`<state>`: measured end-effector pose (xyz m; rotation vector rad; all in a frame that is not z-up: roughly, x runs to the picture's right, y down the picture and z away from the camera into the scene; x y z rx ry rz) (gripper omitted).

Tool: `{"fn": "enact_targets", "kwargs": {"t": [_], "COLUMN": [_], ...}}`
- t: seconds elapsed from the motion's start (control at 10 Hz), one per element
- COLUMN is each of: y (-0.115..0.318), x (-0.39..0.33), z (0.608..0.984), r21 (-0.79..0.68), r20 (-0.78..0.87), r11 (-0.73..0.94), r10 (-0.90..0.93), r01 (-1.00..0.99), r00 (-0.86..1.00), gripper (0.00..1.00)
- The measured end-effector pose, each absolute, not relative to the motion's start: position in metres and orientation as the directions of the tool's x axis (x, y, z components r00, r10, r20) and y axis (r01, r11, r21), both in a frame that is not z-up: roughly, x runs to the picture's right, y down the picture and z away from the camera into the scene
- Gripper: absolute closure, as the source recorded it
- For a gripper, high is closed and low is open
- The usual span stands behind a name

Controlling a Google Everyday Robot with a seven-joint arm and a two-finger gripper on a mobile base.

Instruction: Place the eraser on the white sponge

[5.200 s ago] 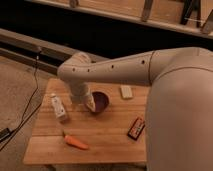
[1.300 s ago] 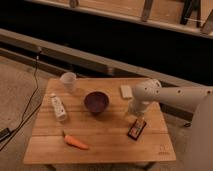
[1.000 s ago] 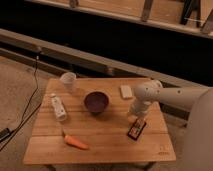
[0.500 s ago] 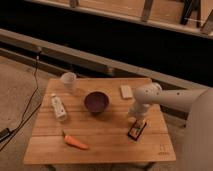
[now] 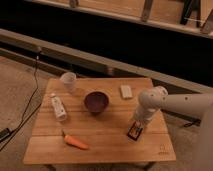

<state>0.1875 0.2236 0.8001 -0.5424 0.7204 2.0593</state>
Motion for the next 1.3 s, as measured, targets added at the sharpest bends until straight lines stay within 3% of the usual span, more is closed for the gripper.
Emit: {"fn": "enact_targets", "kwargs": {"t": [0.5,1.3], "y": [0.230,0.220], "x": [0.191,0.190], "z": [0.793,0.812], "r21": [0.307,0.311], "r20": [-0.615,-0.631], "r11": [-0.441,-0.385], "r10": [0.584,0.601], "r01": [-0.843,-0.869], "r00": [-0.529,-0.492], "gripper": [0.35,0.35]}}
